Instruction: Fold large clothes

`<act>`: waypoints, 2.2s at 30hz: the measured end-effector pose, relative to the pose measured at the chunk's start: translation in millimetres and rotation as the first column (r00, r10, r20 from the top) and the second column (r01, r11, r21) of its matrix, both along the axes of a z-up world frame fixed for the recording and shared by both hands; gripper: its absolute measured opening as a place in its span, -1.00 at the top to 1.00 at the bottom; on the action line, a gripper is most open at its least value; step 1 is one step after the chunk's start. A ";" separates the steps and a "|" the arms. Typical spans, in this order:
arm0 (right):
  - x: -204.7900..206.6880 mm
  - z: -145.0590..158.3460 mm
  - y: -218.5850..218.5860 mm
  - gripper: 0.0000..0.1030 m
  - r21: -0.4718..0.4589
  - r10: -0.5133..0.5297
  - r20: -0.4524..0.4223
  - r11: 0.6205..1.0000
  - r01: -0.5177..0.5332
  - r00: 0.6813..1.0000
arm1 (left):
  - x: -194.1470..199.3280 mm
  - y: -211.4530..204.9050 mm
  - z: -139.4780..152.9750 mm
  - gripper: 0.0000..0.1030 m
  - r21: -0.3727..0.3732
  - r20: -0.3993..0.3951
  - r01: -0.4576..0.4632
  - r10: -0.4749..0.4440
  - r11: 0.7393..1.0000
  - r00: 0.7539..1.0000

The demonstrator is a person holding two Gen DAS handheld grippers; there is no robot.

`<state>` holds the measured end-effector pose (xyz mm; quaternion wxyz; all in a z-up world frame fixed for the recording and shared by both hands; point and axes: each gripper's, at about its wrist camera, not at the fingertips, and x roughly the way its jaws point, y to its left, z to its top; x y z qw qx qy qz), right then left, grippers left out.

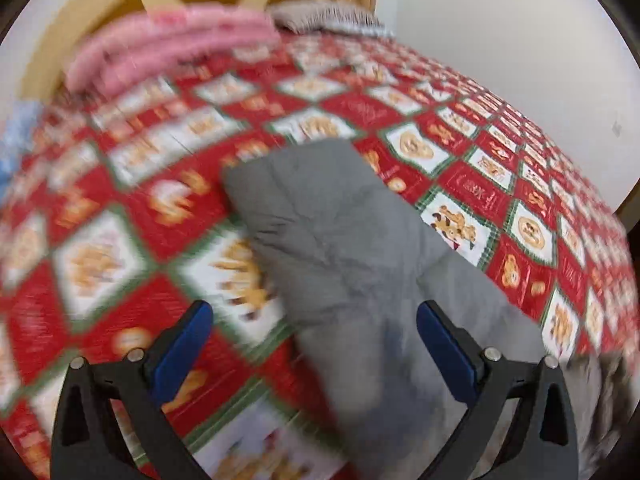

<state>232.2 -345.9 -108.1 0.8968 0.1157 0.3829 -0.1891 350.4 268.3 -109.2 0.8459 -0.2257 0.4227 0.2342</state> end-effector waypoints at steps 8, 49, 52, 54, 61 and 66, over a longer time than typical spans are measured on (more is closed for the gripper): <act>0.4 -0.4 1.8 -0.18 -0.008 0.004 -0.003 1.000 -0.004 1.000 | -1.4 -5.9 -18.5 0.73 -0.017 0.095 -0.015 0.016 1.000 0.995; -0.4 -1.6 -3.2 -0.23 0.030 0.010 0.021 1.000 -0.011 1.000 | -257.1 -334.1 34.6 -0.98 0.801 -0.156 0.598 -0.971 -0.016 0.182; -1.2 -1.0 -3.4 -0.23 0.034 0.008 0.025 0.999 -0.009 1.000 | -257.6 -306.1 58.0 -1.00 0.741 -0.045 0.665 -0.982 0.089 0.182; -6.3 3.4 -5.7 -0.23 0.053 0.001 0.049 0.999 -0.003 0.999 | -242.3 -289.6 74.6 -1.00 0.701 0.025 0.688 -0.971 0.186 0.237; -46.4 73.7 53.0 -0.23 0.002 0.163 0.252 0.986 -0.169 0.954 | -153.7 -247.1 94.8 -1.00 0.548 0.142 0.645 -0.820 0.532 0.555; -30.1 68.8 118.9 -0.23 -0.045 0.419 0.165 0.908 -0.418 0.893 | -98.3 -243.8 65.5 -1.00 0.555 0.027 0.592 -0.724 0.584 0.689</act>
